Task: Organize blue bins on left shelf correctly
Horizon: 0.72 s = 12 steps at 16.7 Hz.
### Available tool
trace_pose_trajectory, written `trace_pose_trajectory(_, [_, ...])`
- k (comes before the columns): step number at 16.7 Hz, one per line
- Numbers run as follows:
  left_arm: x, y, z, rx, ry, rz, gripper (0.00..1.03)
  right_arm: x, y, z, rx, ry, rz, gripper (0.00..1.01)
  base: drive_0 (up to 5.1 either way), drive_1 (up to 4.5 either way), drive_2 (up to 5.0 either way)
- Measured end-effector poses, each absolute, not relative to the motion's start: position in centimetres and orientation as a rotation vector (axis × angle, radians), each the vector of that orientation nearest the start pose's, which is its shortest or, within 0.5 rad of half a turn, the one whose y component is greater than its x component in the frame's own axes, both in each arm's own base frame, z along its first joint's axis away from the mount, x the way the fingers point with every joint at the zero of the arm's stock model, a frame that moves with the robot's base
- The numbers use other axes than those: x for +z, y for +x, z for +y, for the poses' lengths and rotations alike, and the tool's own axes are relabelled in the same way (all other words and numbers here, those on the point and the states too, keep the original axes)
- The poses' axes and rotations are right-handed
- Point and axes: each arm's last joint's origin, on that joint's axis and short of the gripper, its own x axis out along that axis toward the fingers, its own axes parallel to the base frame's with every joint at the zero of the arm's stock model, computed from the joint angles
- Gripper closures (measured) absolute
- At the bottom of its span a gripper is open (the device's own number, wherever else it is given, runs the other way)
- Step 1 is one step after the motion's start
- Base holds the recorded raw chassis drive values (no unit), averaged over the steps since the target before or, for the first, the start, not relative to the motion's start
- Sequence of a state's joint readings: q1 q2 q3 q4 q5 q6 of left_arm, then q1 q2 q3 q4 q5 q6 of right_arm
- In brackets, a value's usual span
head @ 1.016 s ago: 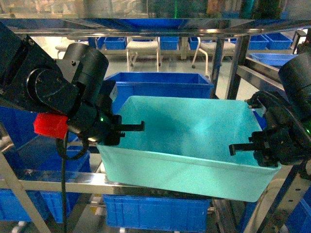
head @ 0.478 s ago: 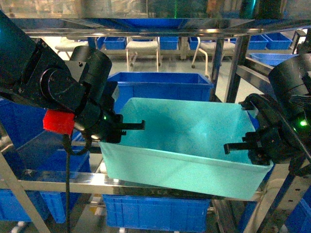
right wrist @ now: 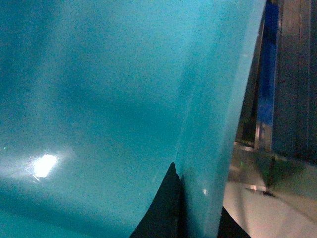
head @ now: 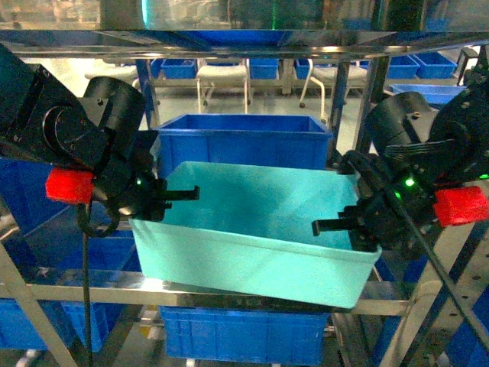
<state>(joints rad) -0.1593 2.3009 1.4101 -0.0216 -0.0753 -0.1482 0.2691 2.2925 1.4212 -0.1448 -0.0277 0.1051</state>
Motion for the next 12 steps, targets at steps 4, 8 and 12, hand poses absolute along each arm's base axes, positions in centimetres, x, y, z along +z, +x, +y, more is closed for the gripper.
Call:
trace_pose_trajectory(4, [7.1,45.7,-5.0,0.034,-0.061,0.904,1.01,7.8,44.7,14.3,0.28,-0.09,0.988,0.99,0.0,0.0,0.0])
trace_pose_trajectory(8, [7.1,45.9,-4.5,0.043,-0.066,0.912,1.01,6.9,45.0,14.8,0.282,-0.097,1.003,0.99,0.0,0.0,0.0])
trace_pose_trajectory(12, [6.1,45.9,-4.9,0.035,-0.06,0.938,1.01,6.0,44.8,14.4,0.268,-0.1,1.011,0.99,0.0,0.0,0.0])
